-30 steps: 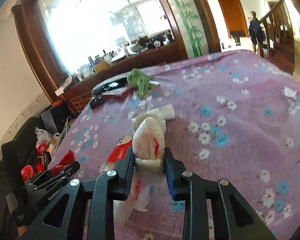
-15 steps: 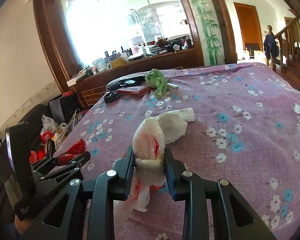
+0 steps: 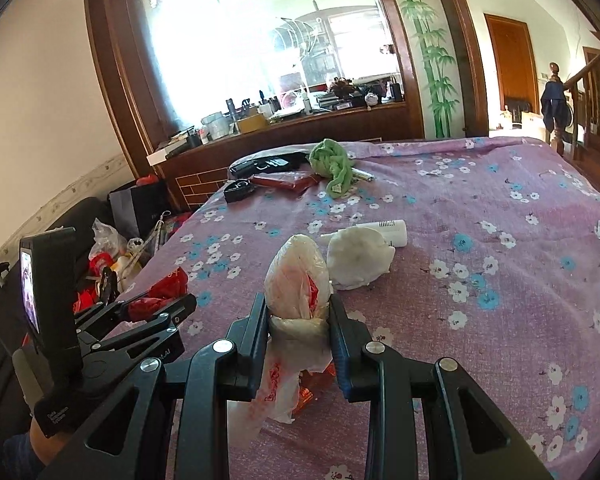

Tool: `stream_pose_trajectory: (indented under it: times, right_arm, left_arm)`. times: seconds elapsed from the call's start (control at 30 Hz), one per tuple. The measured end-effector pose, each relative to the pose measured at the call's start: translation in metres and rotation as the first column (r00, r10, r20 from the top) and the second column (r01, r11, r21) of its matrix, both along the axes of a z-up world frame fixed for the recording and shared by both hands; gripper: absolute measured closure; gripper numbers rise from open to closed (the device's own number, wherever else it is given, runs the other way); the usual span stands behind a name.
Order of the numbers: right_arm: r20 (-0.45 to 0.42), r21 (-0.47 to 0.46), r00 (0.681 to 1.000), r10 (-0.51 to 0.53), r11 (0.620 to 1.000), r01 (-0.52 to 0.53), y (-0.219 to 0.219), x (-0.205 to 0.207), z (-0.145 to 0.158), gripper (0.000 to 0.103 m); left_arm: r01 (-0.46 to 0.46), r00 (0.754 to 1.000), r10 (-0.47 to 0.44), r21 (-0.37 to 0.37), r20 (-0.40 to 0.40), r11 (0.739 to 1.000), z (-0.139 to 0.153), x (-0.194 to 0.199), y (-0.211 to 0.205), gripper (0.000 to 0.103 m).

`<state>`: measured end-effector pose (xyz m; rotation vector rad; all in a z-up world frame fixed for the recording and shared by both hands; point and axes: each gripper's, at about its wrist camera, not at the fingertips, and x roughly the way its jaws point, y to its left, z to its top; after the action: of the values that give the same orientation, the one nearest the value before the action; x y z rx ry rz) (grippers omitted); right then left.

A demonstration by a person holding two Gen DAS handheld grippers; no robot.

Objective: Collect trash
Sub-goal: 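Carry the red packet and white bag to the basket and open both grippers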

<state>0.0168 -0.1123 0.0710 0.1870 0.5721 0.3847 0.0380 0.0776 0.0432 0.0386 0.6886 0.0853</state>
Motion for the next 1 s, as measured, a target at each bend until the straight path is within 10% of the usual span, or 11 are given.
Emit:
stream_pose_trajectory:
  times: [1.0]
  right_arm:
    - [0.001, -0.001, 0.986, 0.168, 0.986, -0.168, 0.048, -0.073, 0.018, 0.072]
  left_arm:
    - [-0.145, 0.988, 0.142, 0.047, 0.067, 0.988, 0.024, -0.125, 0.049, 0.062]
